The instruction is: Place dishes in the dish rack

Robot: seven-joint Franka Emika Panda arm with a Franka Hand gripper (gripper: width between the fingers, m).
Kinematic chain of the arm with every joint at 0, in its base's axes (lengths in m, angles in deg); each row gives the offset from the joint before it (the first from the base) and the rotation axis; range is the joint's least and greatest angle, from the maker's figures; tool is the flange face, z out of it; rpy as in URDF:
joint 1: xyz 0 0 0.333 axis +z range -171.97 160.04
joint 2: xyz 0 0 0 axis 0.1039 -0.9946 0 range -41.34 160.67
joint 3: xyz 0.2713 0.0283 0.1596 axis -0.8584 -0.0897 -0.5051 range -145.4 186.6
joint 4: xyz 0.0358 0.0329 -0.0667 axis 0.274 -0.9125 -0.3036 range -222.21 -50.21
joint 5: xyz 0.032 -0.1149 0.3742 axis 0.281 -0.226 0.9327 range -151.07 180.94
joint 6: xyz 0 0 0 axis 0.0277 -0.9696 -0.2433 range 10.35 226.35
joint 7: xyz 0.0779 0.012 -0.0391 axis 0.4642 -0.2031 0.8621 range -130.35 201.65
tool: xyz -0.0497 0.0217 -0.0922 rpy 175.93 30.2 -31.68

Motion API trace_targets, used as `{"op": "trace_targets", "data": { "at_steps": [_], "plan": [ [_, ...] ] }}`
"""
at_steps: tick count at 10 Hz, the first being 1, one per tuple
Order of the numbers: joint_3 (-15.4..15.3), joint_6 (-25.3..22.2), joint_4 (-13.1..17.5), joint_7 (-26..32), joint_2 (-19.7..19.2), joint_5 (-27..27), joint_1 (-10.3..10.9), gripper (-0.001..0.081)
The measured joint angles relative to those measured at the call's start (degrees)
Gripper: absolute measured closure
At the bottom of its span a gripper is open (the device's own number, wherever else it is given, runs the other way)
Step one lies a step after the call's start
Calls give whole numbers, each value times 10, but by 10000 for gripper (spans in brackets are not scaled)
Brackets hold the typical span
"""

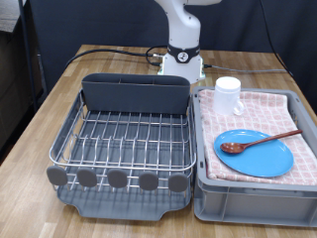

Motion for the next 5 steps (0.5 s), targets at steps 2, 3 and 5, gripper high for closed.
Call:
{"op": "trace_targets", "data": {
  "at_steps": [2,3,5],
  "plan": [
    [-13,50,1,-77,-15,6,0,4],
    [-25,80,5,-132,-32,11,0,4],
    [-43,105,27,-239,-76,27,0,4]
  ]
}}
